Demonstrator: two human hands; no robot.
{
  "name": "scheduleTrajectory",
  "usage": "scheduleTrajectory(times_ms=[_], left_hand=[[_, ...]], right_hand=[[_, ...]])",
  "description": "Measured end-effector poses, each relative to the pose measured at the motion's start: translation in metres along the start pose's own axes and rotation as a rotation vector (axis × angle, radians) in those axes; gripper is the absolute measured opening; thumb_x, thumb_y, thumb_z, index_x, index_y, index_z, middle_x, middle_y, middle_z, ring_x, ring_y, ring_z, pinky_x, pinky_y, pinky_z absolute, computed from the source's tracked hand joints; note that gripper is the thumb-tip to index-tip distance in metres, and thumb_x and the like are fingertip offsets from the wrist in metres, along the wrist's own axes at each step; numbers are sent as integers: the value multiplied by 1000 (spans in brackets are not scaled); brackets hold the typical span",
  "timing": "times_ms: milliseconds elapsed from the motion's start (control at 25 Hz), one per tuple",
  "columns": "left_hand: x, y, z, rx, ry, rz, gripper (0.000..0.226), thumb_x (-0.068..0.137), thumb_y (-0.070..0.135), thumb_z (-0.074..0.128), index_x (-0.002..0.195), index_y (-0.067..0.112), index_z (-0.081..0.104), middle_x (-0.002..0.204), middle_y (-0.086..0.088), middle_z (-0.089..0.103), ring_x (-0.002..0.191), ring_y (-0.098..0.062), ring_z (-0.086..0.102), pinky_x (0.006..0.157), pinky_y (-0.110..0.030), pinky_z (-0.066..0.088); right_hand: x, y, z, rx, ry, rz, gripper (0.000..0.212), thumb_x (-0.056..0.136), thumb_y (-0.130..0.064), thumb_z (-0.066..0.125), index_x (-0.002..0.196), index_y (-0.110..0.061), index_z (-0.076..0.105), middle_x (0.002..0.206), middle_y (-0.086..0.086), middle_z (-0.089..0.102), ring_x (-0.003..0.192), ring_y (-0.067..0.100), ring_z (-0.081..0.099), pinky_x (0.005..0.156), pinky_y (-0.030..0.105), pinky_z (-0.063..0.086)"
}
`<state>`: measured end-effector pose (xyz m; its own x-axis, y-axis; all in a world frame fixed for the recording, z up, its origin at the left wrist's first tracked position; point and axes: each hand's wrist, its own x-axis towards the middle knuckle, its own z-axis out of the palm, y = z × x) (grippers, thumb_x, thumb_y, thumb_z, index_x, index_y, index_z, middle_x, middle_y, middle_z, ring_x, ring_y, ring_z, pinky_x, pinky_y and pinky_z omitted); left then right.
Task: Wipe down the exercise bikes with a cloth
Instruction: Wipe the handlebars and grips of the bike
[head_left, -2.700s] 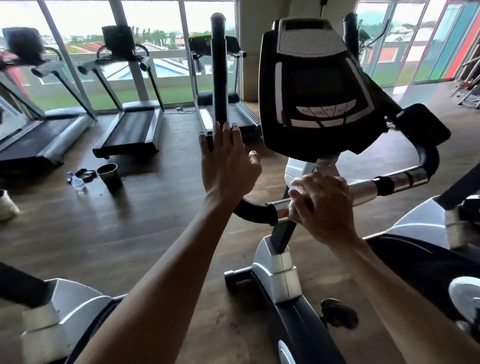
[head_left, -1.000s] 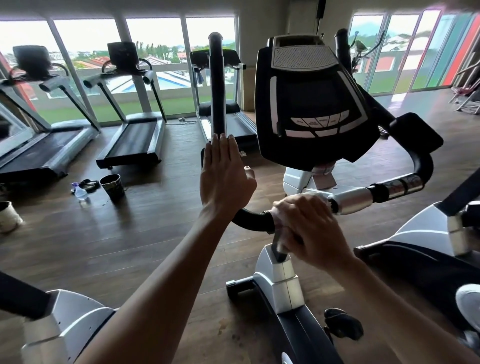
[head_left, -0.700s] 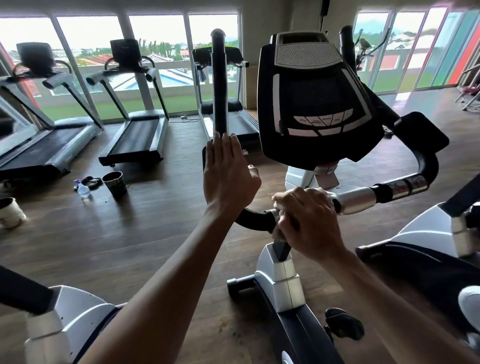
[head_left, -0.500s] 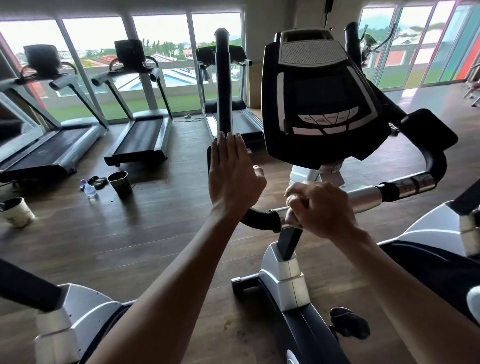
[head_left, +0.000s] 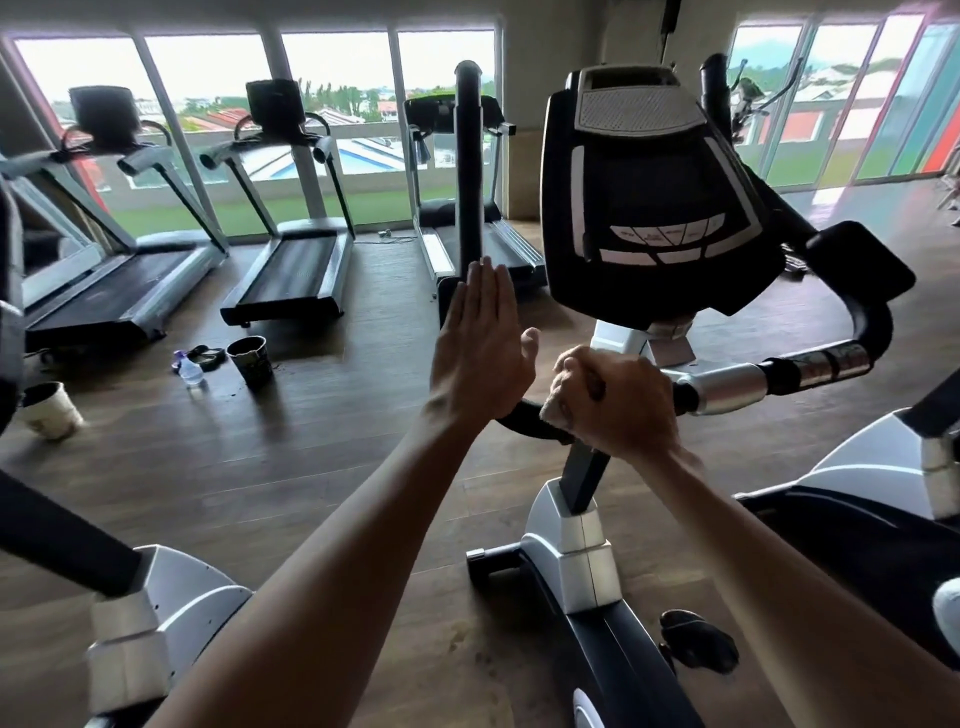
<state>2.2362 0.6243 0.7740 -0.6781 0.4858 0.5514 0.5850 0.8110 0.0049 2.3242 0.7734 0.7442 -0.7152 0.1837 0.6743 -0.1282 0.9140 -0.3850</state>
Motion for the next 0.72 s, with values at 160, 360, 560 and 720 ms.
scheduleTrajectory(times_ms=[160, 360, 560, 720], left_hand=[[-52, -21, -2, -117, 74, 195, 61, 107, 32, 20, 159, 0, 19, 167, -18, 14, 157, -25, 9, 129, -42, 9], [-97, -84, -4, -303, 182, 40, 53, 106, 28, 32, 153, 5, 41, 161, -12, 37, 150, -25, 33, 121, -36, 26], [-114, -162, -3, -236, -86, -239, 38, 102, 32, 46, 131, 15, 63, 140, -2, 58, 130, -23, 50, 99, -43, 48], [-118, -226, 13, -199, -215, -362, 30, 100, 29, 54, 122, 16, 68, 133, -1, 61, 133, -20, 46, 99, -43, 47]], right_hand=[[3, -18, -4, 337, 44, -78, 33, 97, -38, 44, 90, -23, 72, 64, -10, 68, 57, 10, 67, 57, 36, 54], [-8, -80, 11, 629, -114, -172, 28, 98, -23, 47, 92, -16, 73, 66, -21, 68, 57, 7, 68, 58, 26, 50], [-6, -131, 79, 454, -247, -311, 27, 95, -35, 48, 98, -26, 72, 85, -11, 76, 77, 9, 72, 72, 36, 57], [15, -154, 149, 309, -338, -288, 35, 89, -47, 40, 98, -31, 71, 90, -13, 75, 80, 13, 70, 72, 36, 56]])
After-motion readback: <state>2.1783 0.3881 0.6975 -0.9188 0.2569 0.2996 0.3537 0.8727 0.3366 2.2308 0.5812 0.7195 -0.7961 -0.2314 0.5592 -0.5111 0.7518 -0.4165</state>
